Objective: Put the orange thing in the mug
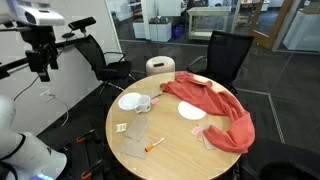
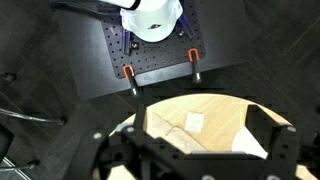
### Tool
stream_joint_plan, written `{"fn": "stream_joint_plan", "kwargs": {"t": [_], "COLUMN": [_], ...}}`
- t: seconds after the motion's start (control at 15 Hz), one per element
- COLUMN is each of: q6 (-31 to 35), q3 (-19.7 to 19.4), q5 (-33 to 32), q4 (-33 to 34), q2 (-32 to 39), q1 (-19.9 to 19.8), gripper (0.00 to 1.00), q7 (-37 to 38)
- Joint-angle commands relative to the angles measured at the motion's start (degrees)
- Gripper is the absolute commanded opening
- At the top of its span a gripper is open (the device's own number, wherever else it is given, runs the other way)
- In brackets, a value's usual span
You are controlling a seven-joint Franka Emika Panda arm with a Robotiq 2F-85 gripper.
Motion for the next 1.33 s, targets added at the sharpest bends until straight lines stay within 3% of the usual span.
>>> {"fn": "stream_joint_plan", "kwargs": {"t": [0.0,0.4,0.67,0.93,1.27], "q6": [-0.13,-0.13,3.26,12.14,28.46], "q3": [0.58,0.58,-0.01,-1.09,-3.54], "q5": [0.28,0.28,-2.45,-6.60,-10.36], "q4": [0.12,0.12,-0.54,-3.82,-10.04], "q2": [0.04,0.04,2.08,4.66,9.70], "q1": [-0.95,-0.95,-2.23,-3.40,-4.20], "gripper": [1.00,1.00,1.00,1.00,1.00], "q7": [-0.57,-0.57,-0.82,-1.88,-3.47]}}
